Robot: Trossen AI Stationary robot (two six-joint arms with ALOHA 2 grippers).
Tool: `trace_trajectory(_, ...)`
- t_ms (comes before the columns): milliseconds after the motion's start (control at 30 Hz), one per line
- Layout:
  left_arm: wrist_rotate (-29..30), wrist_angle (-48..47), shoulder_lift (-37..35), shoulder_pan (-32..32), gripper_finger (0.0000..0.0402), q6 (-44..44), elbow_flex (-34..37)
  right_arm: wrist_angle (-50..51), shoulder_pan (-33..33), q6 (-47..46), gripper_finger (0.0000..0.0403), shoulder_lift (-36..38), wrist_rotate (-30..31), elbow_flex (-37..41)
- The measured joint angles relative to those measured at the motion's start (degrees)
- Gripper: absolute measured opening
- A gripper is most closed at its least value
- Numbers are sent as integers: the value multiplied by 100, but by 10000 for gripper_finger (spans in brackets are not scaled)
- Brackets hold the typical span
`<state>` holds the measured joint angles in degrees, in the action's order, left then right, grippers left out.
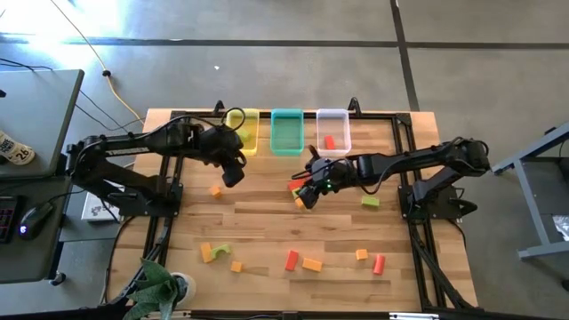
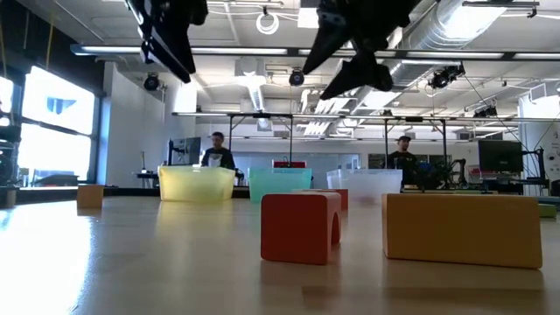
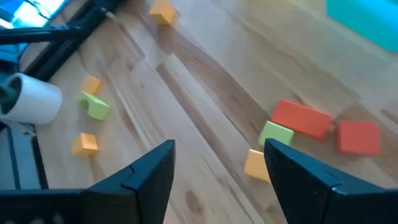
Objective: Sort & place blocks by color
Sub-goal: Put the yellow block into the blue bin
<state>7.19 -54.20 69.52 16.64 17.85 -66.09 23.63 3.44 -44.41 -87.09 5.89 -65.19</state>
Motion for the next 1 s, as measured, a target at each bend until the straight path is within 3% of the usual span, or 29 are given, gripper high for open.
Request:
trace_trajectory(333,123,39,-58,-96,176,239,0,319,137,-471,234,-808,-26,-8)
trace_trajectory(1000,122,51,-53,-96,177,321,0,73,149,-398,233,-1864,62,-8)
